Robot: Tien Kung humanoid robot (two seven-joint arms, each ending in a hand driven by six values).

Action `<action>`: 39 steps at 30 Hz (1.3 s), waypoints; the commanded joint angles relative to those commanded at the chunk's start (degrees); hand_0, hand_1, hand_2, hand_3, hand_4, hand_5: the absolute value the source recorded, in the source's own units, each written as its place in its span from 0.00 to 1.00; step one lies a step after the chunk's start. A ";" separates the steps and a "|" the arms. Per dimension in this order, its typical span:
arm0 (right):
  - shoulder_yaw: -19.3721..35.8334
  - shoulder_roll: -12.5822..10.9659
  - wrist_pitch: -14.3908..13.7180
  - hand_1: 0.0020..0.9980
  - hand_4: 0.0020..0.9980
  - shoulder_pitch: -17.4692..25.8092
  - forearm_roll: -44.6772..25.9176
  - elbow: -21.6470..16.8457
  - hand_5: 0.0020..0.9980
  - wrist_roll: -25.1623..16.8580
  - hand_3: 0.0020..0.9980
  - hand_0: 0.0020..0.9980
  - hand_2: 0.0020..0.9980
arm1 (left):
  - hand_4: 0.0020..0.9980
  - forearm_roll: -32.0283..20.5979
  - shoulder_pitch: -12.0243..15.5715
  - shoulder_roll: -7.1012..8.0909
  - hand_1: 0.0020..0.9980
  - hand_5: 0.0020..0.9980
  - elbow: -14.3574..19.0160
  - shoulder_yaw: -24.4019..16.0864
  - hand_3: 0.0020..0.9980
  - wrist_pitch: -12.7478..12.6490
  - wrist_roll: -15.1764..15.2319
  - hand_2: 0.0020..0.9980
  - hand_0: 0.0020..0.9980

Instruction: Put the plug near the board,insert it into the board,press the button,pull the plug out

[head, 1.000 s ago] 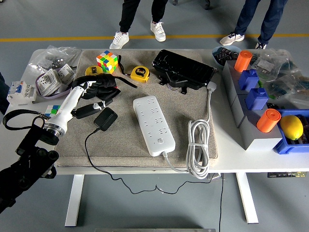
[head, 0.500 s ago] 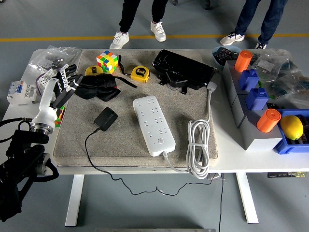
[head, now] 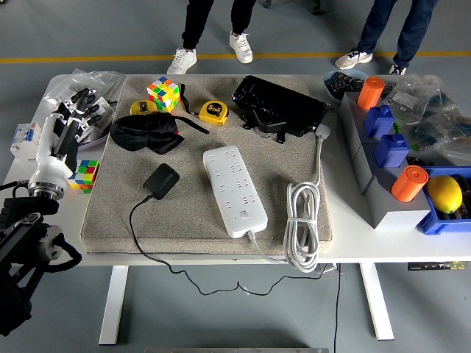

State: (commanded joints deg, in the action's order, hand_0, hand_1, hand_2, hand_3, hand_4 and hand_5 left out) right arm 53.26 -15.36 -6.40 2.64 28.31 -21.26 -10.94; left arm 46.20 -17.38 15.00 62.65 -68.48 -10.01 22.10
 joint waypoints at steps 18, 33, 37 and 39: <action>0.10 -0.31 0.71 0.59 0.83 -0.17 0.12 0.01 0.28 1.40 0.55 0.61 0.55 | 1.00 -1.06 -0.25 -0.15 0.75 0.69 0.32 -1.47 0.78 0.52 -1.11 0.80 0.71; 1.40 -0.33 1.55 0.61 0.86 0.37 1.63 -0.90 0.31 2.85 0.56 0.62 0.57 | 1.00 -1.09 -0.62 -0.38 0.75 0.72 0.86 -1.78 0.78 0.93 -1.46 0.80 0.70; 1.82 -0.34 1.31 0.61 0.86 0.26 1.49 -0.76 0.31 2.68 0.56 0.62 0.57 | 1.00 -0.91 -0.71 -0.38 0.75 0.72 1.00 -1.77 0.78 0.93 -1.51 0.80 0.70; 1.52 -0.42 1.51 0.61 0.86 0.24 1.56 -0.78 0.31 2.98 0.56 0.62 0.57 | 1.00 -0.93 -0.75 -0.42 0.75 0.72 0.95 -1.80 0.78 0.94 -1.56 0.80 0.70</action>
State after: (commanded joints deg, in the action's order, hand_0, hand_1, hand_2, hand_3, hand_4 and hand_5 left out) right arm 54.78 -15.77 -4.89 2.88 29.87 -22.03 -7.97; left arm 45.27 -18.13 14.58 63.60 -70.28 -9.07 20.54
